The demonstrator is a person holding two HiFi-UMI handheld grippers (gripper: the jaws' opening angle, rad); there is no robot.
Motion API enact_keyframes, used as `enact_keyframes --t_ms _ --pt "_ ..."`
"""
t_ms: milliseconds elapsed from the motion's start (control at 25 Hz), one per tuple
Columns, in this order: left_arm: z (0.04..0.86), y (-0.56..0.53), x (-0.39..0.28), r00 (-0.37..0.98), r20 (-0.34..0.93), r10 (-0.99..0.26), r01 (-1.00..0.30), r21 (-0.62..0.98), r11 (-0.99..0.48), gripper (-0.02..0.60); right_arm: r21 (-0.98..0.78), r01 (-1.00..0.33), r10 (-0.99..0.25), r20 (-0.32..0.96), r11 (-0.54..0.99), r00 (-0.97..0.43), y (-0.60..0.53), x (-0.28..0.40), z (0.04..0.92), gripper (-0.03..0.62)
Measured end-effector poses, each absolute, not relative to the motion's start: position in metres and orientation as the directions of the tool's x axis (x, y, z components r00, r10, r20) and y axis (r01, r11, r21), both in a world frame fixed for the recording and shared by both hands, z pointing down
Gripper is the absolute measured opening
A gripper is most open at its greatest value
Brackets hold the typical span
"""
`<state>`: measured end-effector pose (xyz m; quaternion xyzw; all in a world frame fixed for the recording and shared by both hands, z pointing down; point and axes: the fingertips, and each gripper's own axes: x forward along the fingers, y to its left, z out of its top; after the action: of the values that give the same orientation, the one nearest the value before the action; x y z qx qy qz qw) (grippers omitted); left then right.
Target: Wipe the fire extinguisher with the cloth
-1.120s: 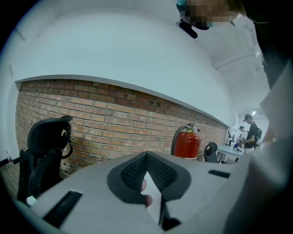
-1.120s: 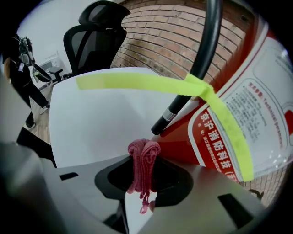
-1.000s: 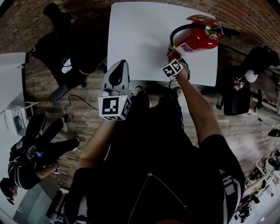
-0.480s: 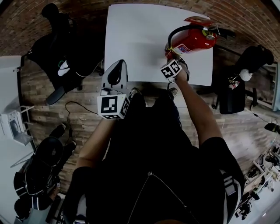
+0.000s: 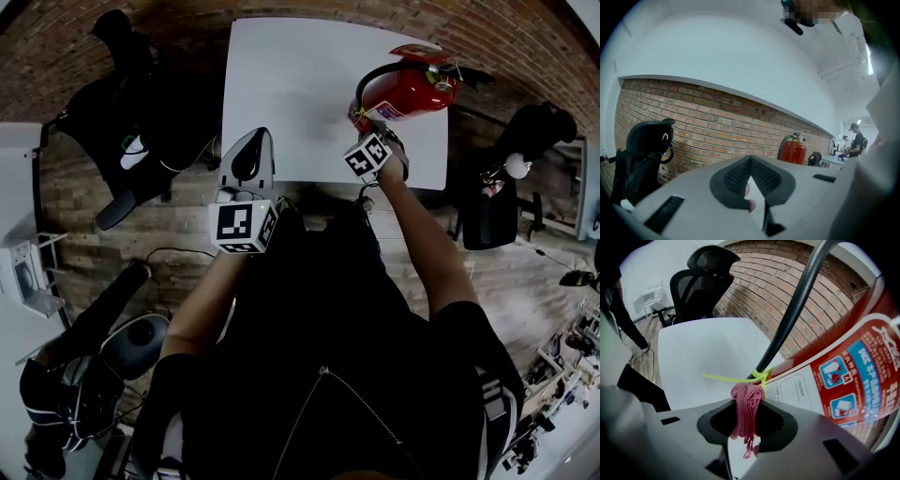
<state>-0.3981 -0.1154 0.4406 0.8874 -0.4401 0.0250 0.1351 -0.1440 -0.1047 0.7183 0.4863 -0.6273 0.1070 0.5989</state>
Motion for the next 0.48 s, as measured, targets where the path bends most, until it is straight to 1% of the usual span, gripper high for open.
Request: enact_keyframes --t_ms 240,480 --pt "0.435 -0.115 -0.392 0.623 0.145 -0.769 -0.778 0.224 -0.587 0.009 0.469 -0.717 -0.489 0.848 0.515 0.203 -0.105 -0.145 0.693 0.115" --pt "0.433 -0.115 -0.390 0.629 0.136 -0.765 -0.771 0.229 -0.594 0.009 0.530 -0.672 -0.508 0.822 0.517 0.256 -0.102 -0.144 0.678 0.115"
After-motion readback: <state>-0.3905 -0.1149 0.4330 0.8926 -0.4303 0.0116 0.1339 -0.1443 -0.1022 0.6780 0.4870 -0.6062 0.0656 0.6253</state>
